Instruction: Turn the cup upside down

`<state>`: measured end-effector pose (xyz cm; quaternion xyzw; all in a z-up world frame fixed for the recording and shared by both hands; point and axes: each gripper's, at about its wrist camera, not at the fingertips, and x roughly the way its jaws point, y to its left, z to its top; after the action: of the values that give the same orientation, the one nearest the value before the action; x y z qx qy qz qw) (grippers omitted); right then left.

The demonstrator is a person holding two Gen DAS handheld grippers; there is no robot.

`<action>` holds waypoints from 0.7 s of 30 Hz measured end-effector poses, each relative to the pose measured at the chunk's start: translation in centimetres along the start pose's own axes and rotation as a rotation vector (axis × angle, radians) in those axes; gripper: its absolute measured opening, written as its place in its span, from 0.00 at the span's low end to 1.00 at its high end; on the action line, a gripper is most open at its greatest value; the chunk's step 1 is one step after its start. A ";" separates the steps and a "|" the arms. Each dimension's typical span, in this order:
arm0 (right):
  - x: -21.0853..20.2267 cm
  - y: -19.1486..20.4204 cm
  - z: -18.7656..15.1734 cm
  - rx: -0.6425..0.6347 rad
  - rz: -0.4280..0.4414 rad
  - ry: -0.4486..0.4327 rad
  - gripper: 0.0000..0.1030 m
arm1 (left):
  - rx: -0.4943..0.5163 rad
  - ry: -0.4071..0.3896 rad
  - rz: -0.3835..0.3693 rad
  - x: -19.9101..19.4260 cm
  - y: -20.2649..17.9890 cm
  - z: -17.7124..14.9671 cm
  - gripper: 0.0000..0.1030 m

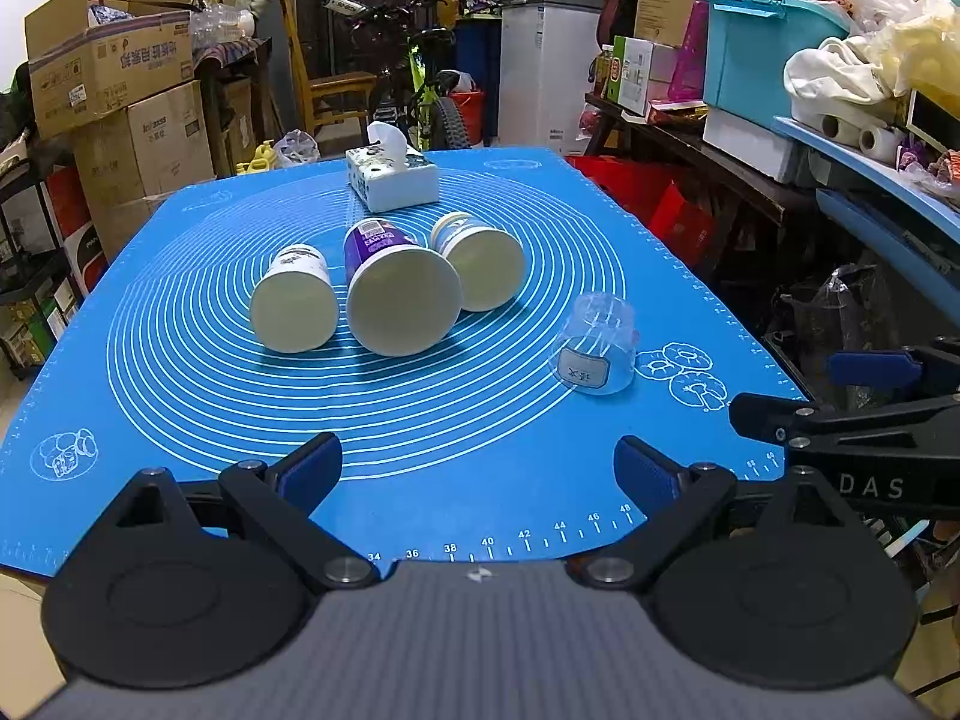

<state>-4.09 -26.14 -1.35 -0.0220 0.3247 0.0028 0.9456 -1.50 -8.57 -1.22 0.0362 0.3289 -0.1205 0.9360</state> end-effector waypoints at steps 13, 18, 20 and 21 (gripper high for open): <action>0.0 -0.1 -0.1 0.002 0.000 -0.004 0.80 | 0.000 0.002 0.002 -0.1 0.0 0.0 0.94; 0.0 -0.2 -0.2 0.003 0.000 -0.004 0.80 | -0.001 0.001 0.003 -0.1 0.0 0.0 0.94; 0.0 -0.2 -0.2 0.003 0.000 -0.003 0.80 | -0.001 0.002 0.002 -0.1 0.1 0.0 0.94; 0.0 -0.2 -0.2 0.003 -0.001 -0.001 0.80 | -0.001 0.002 0.003 -0.1 0.1 0.0 0.94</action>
<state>-4.24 -26.35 -1.53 -0.0205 0.3243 0.0021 0.9457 -1.57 -8.50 -1.19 0.0363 0.3296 -0.1189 0.9359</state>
